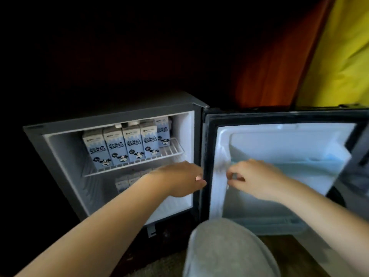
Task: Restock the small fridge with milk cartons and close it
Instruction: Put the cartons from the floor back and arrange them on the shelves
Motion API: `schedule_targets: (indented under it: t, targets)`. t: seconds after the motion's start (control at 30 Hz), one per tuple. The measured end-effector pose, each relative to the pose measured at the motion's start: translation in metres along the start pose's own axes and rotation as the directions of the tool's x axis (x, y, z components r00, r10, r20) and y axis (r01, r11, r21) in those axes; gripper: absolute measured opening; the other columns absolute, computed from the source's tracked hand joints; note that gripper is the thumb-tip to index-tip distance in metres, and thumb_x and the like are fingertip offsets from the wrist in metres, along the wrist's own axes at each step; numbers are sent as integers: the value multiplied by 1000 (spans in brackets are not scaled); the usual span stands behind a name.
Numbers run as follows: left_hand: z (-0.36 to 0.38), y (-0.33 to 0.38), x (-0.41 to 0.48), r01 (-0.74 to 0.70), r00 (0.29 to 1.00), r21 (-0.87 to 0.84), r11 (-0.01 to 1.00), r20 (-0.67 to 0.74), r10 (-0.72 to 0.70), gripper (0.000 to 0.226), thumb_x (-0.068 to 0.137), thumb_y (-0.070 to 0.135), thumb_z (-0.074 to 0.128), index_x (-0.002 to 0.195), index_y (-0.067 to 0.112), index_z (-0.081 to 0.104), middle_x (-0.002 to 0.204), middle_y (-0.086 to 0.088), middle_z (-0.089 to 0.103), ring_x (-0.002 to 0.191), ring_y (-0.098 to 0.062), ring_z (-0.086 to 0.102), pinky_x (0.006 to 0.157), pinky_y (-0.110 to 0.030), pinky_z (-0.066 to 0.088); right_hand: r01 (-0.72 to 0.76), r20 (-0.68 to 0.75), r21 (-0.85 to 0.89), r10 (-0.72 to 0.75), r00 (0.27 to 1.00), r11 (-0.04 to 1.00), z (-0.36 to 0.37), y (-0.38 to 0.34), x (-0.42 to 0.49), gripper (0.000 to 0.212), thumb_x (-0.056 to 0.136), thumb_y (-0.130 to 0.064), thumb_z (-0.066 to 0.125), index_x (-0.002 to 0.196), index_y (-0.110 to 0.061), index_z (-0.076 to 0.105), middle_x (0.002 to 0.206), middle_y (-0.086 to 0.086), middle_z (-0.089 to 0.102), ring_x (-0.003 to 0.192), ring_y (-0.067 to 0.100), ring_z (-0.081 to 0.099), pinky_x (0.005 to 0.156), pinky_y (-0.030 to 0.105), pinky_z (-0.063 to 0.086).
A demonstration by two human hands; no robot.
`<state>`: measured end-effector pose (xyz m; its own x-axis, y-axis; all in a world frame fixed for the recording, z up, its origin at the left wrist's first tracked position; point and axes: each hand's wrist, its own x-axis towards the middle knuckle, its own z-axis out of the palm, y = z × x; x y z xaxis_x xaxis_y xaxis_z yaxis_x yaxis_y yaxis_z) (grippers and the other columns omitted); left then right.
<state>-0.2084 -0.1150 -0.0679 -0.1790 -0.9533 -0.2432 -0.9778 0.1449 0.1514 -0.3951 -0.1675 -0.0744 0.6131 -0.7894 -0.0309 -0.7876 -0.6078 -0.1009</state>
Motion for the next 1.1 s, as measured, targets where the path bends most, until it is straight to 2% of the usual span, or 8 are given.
schedule_targets:
  t: [0.07,0.13,0.33,0.63,0.73,0.83,0.97,1.1]
  targets:
    - [1,24,8,-41,999,30,999,12,41,31,99,39,36,108,15,54,118,-7,58,100,-24,52,80,-32,41,-31,-10,23,31,999,999,3,17,-22,20,94,-39,50,102,-26,64,69,-13,51,65,6,49,56,24,37]
    - [6,46,17,-76,997,41,996,25,75,33,98,39,37,113,16,55,119,-7,58,106,-27,55,87,-36,45,-75,-1,20,75,997,997,10,34,-41,21,94,-39,51,104,-25,63,65,-13,45,65,7,46,52,21,30]
    - [48,120,48,-217,970,121,969,134,201,33,98,33,39,116,10,55,122,-13,57,111,-31,55,91,-37,43,-213,125,61,204,971,975,40,89,-86,24,93,-41,52,106,-24,63,97,0,64,91,21,59,72,34,48]
    - [137,196,80,-317,906,53,947,313,286,37,99,35,36,125,11,49,128,-10,50,116,-28,50,93,-38,41,-408,257,148,363,896,901,115,138,-152,22,94,-38,50,104,-23,64,102,-1,64,94,19,59,78,33,48]
    - [168,211,90,-282,889,-21,959,370,269,37,99,34,37,125,10,49,127,-12,52,114,-28,51,92,-38,42,-489,355,121,422,834,864,150,152,-168,22,94,-34,51,92,-14,61,89,2,61,87,22,59,74,32,46]
    - [207,215,97,-226,882,-86,970,404,241,39,98,34,39,127,10,50,127,-14,53,114,-30,53,92,-39,43,-567,421,107,479,770,817,187,164,-178,23,94,-33,52,78,-16,51,71,-2,48,75,20,52,65,29,40]
    - [266,213,95,-87,903,-219,972,394,169,39,95,40,41,121,14,55,124,-11,57,112,-28,55,95,-37,46,-635,467,49,544,697,771,250,180,-179,23,90,-33,57,98,-12,63,98,10,64,79,22,55,70,29,44]
    - [310,215,86,28,909,-308,951,404,104,37,96,36,41,117,11,57,119,-11,61,108,-26,58,92,-32,45,-705,421,75,618,664,705,306,191,-183,36,91,-32,55,120,-11,58,116,15,64,100,30,62,84,36,52]
